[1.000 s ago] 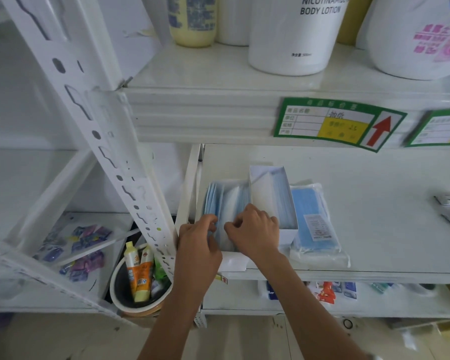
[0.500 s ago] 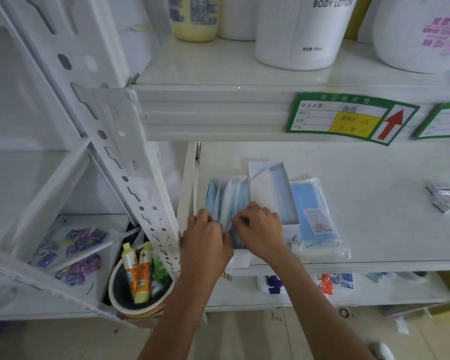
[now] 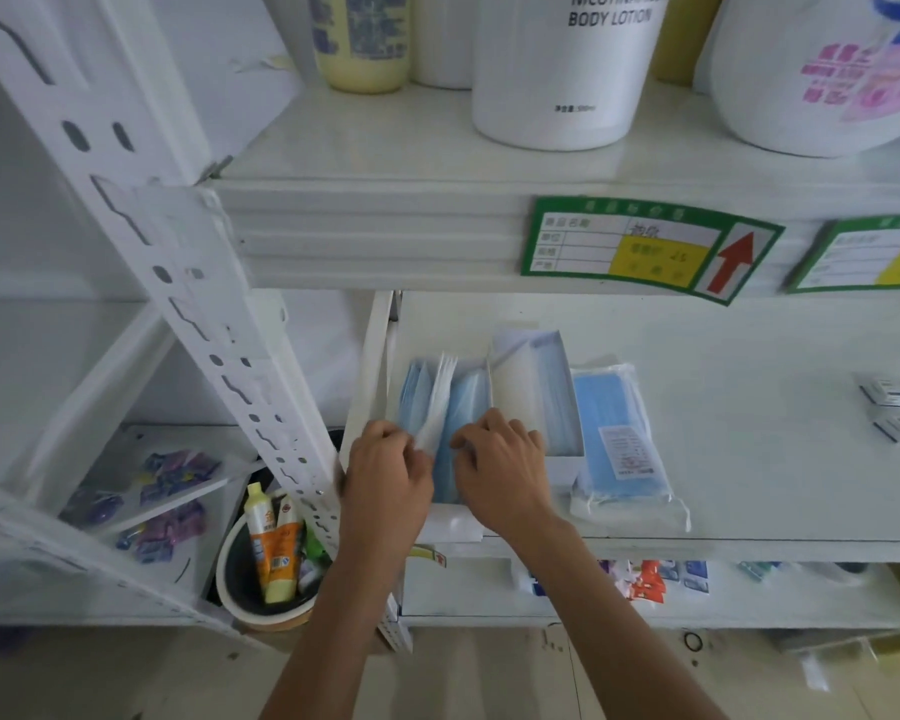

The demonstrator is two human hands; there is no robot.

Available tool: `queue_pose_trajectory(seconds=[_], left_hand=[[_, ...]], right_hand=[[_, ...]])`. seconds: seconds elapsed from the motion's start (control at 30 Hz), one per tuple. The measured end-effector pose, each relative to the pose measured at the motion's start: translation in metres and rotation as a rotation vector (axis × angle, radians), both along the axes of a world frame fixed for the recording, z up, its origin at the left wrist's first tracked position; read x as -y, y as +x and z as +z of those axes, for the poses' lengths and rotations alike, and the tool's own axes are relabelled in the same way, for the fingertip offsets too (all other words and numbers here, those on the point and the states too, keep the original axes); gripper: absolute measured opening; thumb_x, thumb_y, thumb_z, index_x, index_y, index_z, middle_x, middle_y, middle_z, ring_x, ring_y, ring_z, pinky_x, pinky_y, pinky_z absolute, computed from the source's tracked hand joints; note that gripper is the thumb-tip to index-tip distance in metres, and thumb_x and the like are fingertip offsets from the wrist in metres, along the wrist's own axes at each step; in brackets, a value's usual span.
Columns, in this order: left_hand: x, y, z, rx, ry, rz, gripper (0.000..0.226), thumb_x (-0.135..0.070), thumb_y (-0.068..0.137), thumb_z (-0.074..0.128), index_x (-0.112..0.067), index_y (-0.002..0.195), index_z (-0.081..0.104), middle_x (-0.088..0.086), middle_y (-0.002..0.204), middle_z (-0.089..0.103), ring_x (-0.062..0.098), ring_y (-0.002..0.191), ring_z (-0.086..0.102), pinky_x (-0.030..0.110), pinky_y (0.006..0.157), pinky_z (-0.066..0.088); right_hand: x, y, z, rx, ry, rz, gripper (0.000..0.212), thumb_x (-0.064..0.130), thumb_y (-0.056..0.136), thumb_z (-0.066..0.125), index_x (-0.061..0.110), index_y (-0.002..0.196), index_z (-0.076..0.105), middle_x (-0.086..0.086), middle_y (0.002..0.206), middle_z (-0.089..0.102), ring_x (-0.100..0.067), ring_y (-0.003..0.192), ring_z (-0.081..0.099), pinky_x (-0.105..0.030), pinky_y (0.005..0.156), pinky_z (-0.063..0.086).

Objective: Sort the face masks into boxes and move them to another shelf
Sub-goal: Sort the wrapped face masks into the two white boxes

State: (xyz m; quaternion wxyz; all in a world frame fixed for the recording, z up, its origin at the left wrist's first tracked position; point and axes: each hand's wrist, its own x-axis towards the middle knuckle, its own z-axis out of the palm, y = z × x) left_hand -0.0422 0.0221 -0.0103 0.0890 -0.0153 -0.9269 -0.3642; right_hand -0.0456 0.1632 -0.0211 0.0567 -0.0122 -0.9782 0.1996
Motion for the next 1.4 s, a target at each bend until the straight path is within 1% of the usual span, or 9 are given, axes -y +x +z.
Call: queue_pose_trajectory(seconds=[0.27,0.37,0.47,0.6,0.7,0.83,1.1,1.27,1.4], left_hand=[[0.004,0.003,0.01,-0.109,0.15,0.032,0.02,-0.008,0.097,0.058,-0.001,0.11,0.072,0.001,0.126,0.053,0.015,0.104,0.059,0.017,0.086,0.046],[-0.002,0.007,0.019,-0.227,0.222,-0.005,0.018,-0.012,0.098,0.055,-0.008,0.105,0.072,-0.003,0.112,0.06,0.008,0.094,0.059,0.027,0.082,0.053],[-0.016,0.009,0.035,-0.173,0.362,-0.081,0.015,-0.025,0.103,0.049,-0.025,0.098,0.064,-0.009,0.077,0.063,0.009,0.067,0.059,0.027,0.055,0.049],[-0.051,0.004,0.052,-0.154,0.358,-0.25,0.014,-0.04,0.102,0.056,-0.027,0.108,0.058,-0.016,0.08,0.065,0.001,0.066,0.062,0.016,0.055,0.045],[-0.079,-0.005,0.057,-0.119,0.42,-0.274,0.026,-0.022,0.094,0.068,-0.023,0.112,0.05,-0.011,0.096,0.066,-0.001,0.082,0.067,0.018,0.066,0.054],[-0.106,-0.016,0.051,-0.072,0.465,-0.222,0.033,0.0,0.09,0.06,-0.017,0.112,0.042,-0.004,0.09,0.06,0.005,0.073,0.064,0.014,0.056,0.047],[-0.103,-0.025,0.028,0.047,0.158,-0.111,0.058,-0.004,0.096,0.057,-0.014,0.143,0.025,0.019,0.109,0.067,0.028,0.088,0.069,0.031,0.068,0.058],[-0.105,-0.022,0.028,-0.02,-0.057,-0.232,0.101,-0.005,0.094,0.062,-0.029,0.161,-0.009,0.008,0.095,0.067,0.011,0.065,0.053,0.02,0.061,0.046],[-0.108,-0.017,0.029,0.009,-0.073,-0.421,0.084,-0.01,0.103,0.05,-0.035,0.161,-0.006,0.01,0.125,0.065,0.017,0.099,0.066,0.03,0.085,0.055]], right_hand=[[-0.004,-0.002,0.005,0.014,0.012,0.034,0.035,0.051,0.101,0.037,0.035,0.115,0.065,0.005,0.11,0.046,-0.017,0.099,0.04,-0.035,0.084,0.03],[-0.006,0.001,0.013,-0.043,-0.074,0.025,0.037,0.053,0.101,0.04,0.034,0.124,0.061,0.006,0.124,0.051,-0.019,0.113,0.044,-0.037,0.095,0.034],[-0.009,0.005,0.022,-0.091,-0.252,0.017,0.033,0.045,0.103,0.04,0.029,0.128,0.055,0.008,0.127,0.061,-0.016,0.116,0.051,-0.036,0.098,0.035],[-0.025,0.005,0.041,-0.155,-0.263,-0.006,0.03,0.038,0.103,0.034,0.025,0.12,0.055,0.006,0.114,0.067,-0.021,0.103,0.059,-0.037,0.085,0.038],[-0.048,0.001,0.048,-0.136,-0.26,-0.038,0.026,0.029,0.099,0.046,0.023,0.122,0.056,0.001,0.11,0.068,-0.028,0.099,0.061,-0.043,0.084,0.044],[-0.075,-0.005,0.046,-0.082,-0.498,-0.144,0.028,0.022,0.101,0.043,0.022,0.125,0.059,-0.006,0.096,0.073,-0.033,0.093,0.065,-0.053,0.087,0.05],[-0.082,-0.008,0.024,0.011,-0.061,-0.023,0.037,0.017,0.096,0.048,0.018,0.131,0.061,0.002,0.112,0.075,-0.024,0.107,0.065,-0.038,0.099,0.041],[-0.074,-0.011,0.015,-0.006,0.055,-0.08,0.031,0.018,0.091,0.055,0.018,0.122,0.056,-0.002,0.125,0.059,-0.022,0.11,0.056,-0.035,0.098,0.04],[-0.073,-0.016,0.015,0.027,0.199,-0.079,0.029,0.019,0.088,0.063,0.016,0.116,0.056,-0.006,0.117,0.059,-0.022,0.107,0.055,-0.034,0.096,0.042]])
